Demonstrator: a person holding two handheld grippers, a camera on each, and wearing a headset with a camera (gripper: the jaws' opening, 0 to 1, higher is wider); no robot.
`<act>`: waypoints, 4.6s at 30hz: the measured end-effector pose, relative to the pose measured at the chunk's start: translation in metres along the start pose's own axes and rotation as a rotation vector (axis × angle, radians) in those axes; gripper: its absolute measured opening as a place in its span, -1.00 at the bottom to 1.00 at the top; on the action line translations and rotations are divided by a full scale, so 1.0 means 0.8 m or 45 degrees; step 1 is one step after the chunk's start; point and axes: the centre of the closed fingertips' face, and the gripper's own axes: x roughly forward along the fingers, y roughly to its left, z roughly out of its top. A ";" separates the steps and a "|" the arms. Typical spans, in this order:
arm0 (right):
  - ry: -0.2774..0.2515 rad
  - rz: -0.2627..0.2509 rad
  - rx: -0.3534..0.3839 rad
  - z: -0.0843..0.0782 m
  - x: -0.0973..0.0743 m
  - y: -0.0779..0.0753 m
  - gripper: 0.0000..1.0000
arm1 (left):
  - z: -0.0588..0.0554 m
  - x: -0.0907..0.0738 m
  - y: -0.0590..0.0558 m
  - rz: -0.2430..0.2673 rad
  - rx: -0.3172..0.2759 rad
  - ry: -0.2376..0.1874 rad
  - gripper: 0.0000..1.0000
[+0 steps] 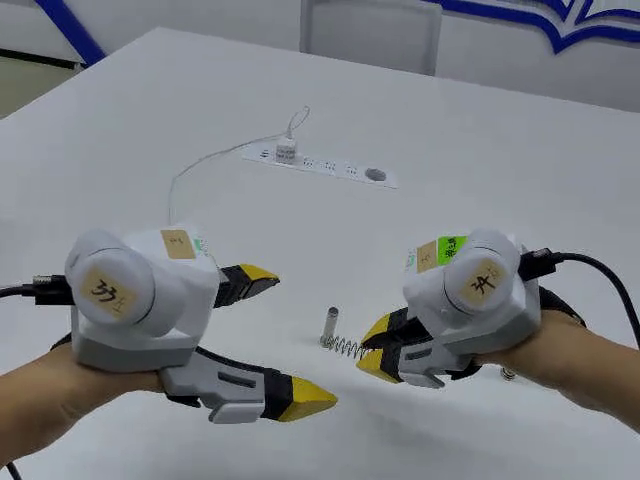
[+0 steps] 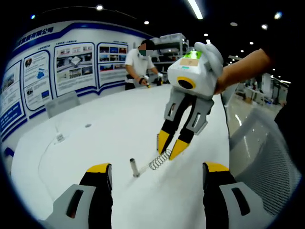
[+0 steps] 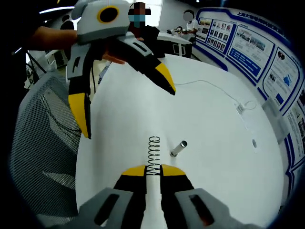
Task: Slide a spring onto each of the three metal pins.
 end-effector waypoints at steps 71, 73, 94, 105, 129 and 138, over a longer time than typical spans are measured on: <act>-0.165 0.055 -0.164 0.029 -0.057 0.057 -0.77 | 0.016 0.009 -0.076 -0.337 0.334 0.047 -0.80; -0.174 0.066 -0.144 0.030 -0.059 0.057 -0.77 | 0.016 0.009 -0.076 -0.341 0.337 0.048 -0.80; -0.389 0.095 -0.024 0.076 -0.087 0.052 -0.78 | 0.025 0.009 -0.068 -0.293 0.324 0.025 -0.80; -0.471 0.138 0.040 0.102 -0.084 0.056 -0.78 | 0.024 0.013 -0.070 -0.311 0.303 0.010 -0.80; -0.426 0.111 0.055 0.109 -0.075 0.021 -0.79 | 0.011 0.007 -0.033 -0.217 0.156 0.023 -0.35; -0.392 0.070 0.050 0.102 -0.075 -0.008 -0.79 | 0.007 -0.002 -0.014 -0.174 0.120 0.033 -0.25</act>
